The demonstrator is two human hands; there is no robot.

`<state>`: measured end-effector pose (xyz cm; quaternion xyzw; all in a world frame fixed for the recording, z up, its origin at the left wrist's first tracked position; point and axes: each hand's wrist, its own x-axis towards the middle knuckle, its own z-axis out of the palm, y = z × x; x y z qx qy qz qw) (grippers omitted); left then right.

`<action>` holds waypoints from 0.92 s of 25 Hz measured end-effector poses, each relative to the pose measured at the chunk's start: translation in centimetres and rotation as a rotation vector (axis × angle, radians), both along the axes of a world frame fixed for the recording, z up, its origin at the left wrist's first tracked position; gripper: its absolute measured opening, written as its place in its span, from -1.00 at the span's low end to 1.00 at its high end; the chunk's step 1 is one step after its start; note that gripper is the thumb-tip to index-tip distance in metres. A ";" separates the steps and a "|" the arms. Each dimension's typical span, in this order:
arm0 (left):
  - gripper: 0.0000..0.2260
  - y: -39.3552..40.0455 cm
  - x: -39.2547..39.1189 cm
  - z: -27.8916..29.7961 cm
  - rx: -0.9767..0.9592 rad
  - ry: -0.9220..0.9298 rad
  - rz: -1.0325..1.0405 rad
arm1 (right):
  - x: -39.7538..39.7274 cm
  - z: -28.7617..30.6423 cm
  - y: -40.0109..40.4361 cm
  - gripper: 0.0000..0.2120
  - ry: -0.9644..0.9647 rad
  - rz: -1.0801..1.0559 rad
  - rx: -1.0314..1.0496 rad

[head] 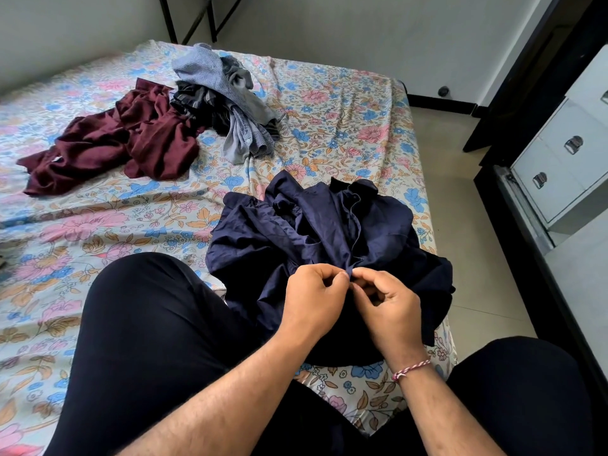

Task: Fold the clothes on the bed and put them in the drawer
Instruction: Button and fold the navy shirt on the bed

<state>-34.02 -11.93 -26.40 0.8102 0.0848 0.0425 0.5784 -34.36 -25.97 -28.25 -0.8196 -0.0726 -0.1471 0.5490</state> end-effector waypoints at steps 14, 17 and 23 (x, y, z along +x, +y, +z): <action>-0.90 -0.3 -0.1 -0.3 -0.001 0.034 0.086 | -0.1 0.6 0.2 -0.77 -0.178 0.011 -0.321; -0.86 0.0 -0.2 -0.2 -0.103 0.086 0.044 | 0.1 0.7 -0.1 -0.79 -0.199 0.026 -0.359; -0.81 -0.4 0.0 0.4 -0.309 0.080 -0.145 | -0.2 1.3 0.0 -0.85 0.041 0.025 0.230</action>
